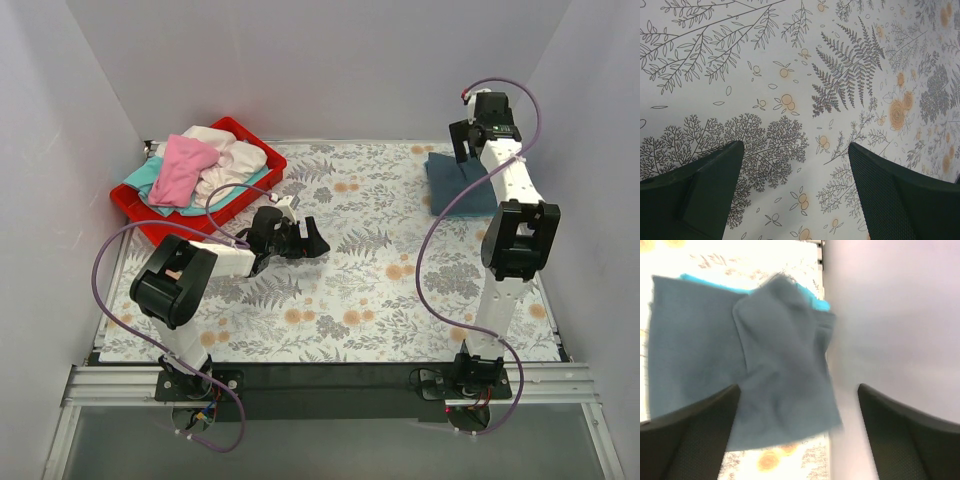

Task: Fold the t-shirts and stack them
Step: Neatly place the folded tshirt to the corner

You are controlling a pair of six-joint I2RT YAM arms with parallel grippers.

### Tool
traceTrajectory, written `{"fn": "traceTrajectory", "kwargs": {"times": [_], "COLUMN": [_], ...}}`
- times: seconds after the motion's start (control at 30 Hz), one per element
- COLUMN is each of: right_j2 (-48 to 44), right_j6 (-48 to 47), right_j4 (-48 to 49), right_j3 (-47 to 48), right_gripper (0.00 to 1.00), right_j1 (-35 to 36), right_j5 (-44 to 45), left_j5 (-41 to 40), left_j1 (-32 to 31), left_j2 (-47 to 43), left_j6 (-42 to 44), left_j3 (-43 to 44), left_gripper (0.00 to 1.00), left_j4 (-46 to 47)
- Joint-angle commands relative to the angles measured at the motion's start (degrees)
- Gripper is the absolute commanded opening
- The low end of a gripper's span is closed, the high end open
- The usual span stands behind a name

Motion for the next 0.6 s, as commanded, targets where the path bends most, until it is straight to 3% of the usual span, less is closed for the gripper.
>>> {"fn": "traceTrajectory", "kwargs": {"times": [0.0, 0.43, 0.57], "right_j2": [0.8, -7.3, -15.0], "right_j6": [0.2, 4.9, 10.9], "right_j4": [3.2, 4.8, 8.0], "right_j3": [2.2, -5.0, -17.1], "right_gripper": [0.98, 0.98, 0.98], "right_j1": [-0.2, 2.2, 5.0], "right_j5": [1.7, -6.2, -10.8], "left_j5": [0.1, -2.9, -8.3], "left_j1": [0.3, 0.4, 1.1], "left_j2": [0.8, -1.2, -3.9], "left_j6": [0.6, 0.9, 1.2], "left_j3": [0.8, 3.3, 5.8], "left_gripper": [0.79, 0.79, 0.79], "left_j4": [-1.7, -2.6, -4.5]}}
